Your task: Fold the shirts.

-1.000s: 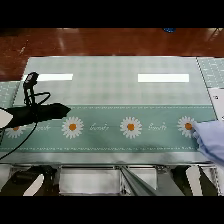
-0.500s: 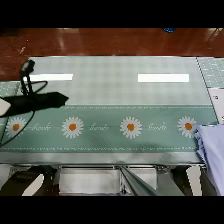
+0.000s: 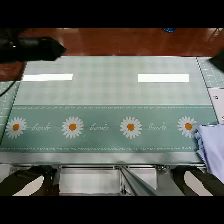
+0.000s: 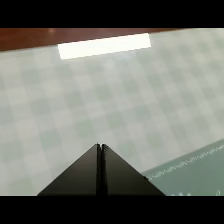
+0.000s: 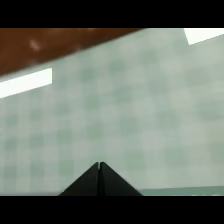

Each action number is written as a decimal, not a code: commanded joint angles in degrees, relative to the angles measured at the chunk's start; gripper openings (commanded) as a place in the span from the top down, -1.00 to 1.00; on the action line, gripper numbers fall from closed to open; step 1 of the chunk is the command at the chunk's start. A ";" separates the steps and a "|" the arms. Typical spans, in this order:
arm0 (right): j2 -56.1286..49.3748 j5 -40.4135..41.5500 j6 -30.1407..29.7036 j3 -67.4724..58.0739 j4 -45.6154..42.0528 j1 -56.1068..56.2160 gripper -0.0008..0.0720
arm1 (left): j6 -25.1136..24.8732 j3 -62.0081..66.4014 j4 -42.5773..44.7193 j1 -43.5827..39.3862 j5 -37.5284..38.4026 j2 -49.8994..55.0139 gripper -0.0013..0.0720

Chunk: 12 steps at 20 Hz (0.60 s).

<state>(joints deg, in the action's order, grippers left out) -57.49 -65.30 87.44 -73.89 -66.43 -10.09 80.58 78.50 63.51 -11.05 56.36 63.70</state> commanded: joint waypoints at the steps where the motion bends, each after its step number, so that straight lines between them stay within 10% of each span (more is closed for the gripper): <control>1: -10.45 -5.97 5.25 -0.68 -22.29 26.97 0.92 | 3.74 -3.85 4.57 -4.35 4.31 5.29 0.92; 3: -16.24 -6.64 15.69 1.18 -36.35 33.51 0.93 | 4.74 -11.30 4.70 -3.43 2.91 5.77 0.92; 12: -19.54 -7.17 22.47 1.27 -31.30 27.28 0.92 | 2.62 -13.09 10.93 2.75 6.29 5.60 0.92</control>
<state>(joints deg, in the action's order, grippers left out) -76.42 -72.23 108.03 -72.64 -98.59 18.37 83.90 65.82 71.13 -8.49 62.70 69.06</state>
